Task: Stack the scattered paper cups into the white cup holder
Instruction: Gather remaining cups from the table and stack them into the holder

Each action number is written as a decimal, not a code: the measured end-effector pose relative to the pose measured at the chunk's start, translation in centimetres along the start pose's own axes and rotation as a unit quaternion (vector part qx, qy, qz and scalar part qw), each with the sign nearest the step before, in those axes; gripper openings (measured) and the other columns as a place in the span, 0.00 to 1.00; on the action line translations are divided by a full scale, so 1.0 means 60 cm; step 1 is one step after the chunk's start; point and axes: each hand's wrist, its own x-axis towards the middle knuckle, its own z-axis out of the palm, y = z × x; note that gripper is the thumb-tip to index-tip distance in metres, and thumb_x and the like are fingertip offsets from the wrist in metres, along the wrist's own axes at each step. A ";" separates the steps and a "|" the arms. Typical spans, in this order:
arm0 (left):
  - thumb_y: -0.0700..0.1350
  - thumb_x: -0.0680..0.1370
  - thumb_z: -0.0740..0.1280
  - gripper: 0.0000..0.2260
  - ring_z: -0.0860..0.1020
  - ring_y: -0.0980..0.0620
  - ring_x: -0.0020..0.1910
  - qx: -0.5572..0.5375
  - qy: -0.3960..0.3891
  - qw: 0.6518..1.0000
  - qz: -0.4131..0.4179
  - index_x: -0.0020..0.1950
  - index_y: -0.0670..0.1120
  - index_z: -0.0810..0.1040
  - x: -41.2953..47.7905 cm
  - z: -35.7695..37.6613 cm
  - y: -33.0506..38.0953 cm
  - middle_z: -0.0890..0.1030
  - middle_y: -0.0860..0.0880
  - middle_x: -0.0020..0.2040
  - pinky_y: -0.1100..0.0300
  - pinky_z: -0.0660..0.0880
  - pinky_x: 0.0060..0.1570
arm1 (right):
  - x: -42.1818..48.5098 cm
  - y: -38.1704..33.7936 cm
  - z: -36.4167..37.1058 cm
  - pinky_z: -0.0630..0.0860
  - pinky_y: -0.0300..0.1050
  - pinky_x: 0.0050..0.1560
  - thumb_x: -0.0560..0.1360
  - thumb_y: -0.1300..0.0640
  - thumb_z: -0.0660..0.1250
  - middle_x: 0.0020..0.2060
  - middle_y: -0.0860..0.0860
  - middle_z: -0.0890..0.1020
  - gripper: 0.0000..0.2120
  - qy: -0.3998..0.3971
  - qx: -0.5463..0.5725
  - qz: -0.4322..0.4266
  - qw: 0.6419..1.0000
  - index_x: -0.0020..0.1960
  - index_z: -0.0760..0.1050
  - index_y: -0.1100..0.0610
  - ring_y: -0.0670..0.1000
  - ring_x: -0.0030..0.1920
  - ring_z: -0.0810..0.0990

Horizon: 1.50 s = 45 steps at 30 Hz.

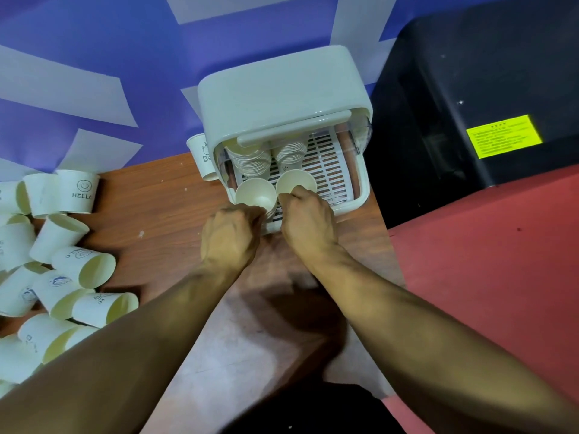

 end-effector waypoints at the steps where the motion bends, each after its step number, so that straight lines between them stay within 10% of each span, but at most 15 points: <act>1: 0.49 0.79 0.65 0.09 0.80 0.36 0.43 -0.007 -0.005 1.000 -0.006 0.52 0.49 0.84 0.002 0.001 -0.001 0.83 0.43 0.44 0.50 0.76 0.36 | 0.000 -0.002 0.001 0.62 0.44 0.32 0.68 0.68 0.66 0.38 0.59 0.78 0.04 0.002 0.005 0.003 1.000 0.42 0.79 0.64 0.63 0.36 0.78; 20: 0.53 0.74 0.61 0.15 0.79 0.47 0.45 -0.117 0.067 0.987 -0.084 0.56 0.52 0.81 -0.079 -0.045 -0.062 0.79 0.51 0.53 0.50 0.77 0.38 | -0.034 -0.129 -0.015 0.76 0.50 0.32 0.69 0.59 0.69 0.44 0.54 0.79 0.08 0.065 0.095 -0.105 0.988 0.48 0.79 0.57 0.62 0.38 0.79; 32: 0.49 0.74 0.68 0.10 0.77 0.49 0.46 -0.116 0.143 0.954 -0.235 0.54 0.49 0.82 -0.276 -0.092 -0.254 0.78 0.50 0.52 0.55 0.75 0.40 | -0.075 -0.343 0.065 0.79 0.53 0.40 0.72 0.56 0.68 0.47 0.51 0.81 0.11 -0.047 0.128 -0.235 0.962 0.54 0.80 0.54 0.57 0.42 0.82; 45: 0.53 0.75 0.70 0.13 0.76 0.44 0.51 -0.004 0.063 0.952 -0.299 0.56 0.50 0.81 -0.441 -0.069 -0.359 0.78 0.49 0.51 0.52 0.69 0.46 | -0.128 -0.455 0.160 0.78 0.47 0.42 0.73 0.51 0.68 0.36 0.48 0.84 0.06 -0.174 0.087 -0.146 0.970 0.43 0.82 0.52 0.52 0.39 0.82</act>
